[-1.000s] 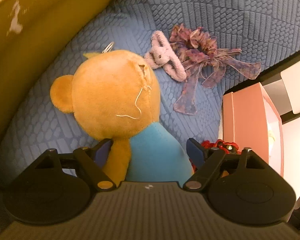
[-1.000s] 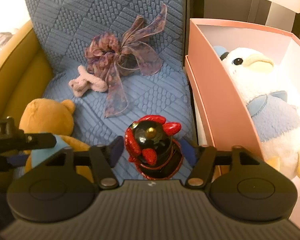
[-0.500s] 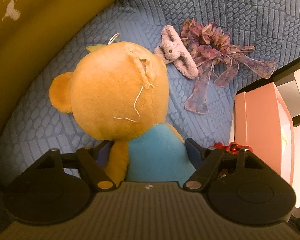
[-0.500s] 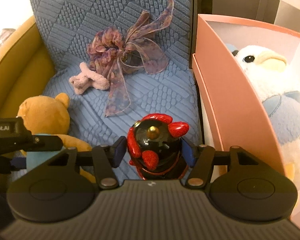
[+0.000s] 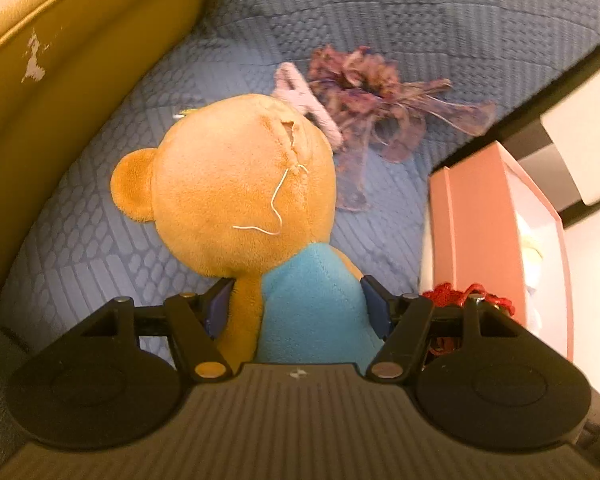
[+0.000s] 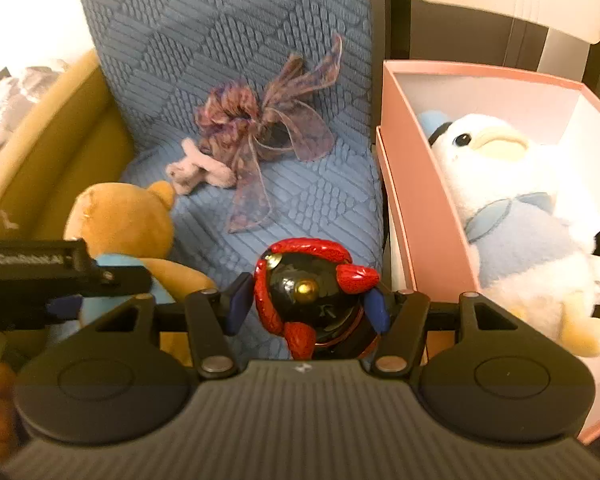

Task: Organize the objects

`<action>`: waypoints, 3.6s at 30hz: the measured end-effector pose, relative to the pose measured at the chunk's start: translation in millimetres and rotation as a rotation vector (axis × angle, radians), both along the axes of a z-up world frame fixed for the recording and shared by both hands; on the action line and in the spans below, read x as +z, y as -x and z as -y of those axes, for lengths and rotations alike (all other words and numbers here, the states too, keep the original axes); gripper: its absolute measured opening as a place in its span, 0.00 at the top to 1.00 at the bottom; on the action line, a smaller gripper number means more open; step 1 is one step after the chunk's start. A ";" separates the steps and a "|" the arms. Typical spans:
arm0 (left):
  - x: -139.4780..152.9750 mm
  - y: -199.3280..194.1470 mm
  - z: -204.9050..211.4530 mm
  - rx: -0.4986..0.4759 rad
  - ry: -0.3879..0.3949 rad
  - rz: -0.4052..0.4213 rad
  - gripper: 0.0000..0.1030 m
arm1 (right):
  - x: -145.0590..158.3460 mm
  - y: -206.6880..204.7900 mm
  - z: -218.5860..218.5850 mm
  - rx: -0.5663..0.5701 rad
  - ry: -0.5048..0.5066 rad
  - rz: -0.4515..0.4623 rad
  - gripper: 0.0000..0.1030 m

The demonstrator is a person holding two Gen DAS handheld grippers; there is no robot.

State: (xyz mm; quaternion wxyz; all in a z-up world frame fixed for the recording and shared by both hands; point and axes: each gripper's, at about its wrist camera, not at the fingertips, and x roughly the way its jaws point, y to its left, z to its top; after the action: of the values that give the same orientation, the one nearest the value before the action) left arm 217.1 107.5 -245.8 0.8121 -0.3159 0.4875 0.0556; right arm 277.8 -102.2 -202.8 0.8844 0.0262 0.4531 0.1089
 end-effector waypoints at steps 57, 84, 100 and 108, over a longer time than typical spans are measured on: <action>202.6 2.3 218.1 -0.310 -0.070 0.301 0.30 | 191.5 90.7 174.6 -0.165 -0.140 0.256 0.41; 87.8 -122.7 357.6 -0.479 -0.114 0.081 0.30 | 64.9 20.4 304.4 -0.314 -0.115 0.036 0.41; 53.3 -135.1 363.8 -0.472 -0.107 0.018 0.24 | 12.4 -18.7 309.4 -0.277 -0.136 -0.083 0.40; 75.0 -125.5 352.5 -0.454 -0.088 0.062 0.17 | 29.0 -10.5 305.0 -0.276 -0.103 -0.066 0.31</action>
State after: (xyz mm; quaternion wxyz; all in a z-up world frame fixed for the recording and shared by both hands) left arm 342.5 -245.0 -170.8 0.8314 -0.1640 0.5178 -0.1171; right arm 288.2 -407.2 -173.8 0.8731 0.1373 0.4678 0.0085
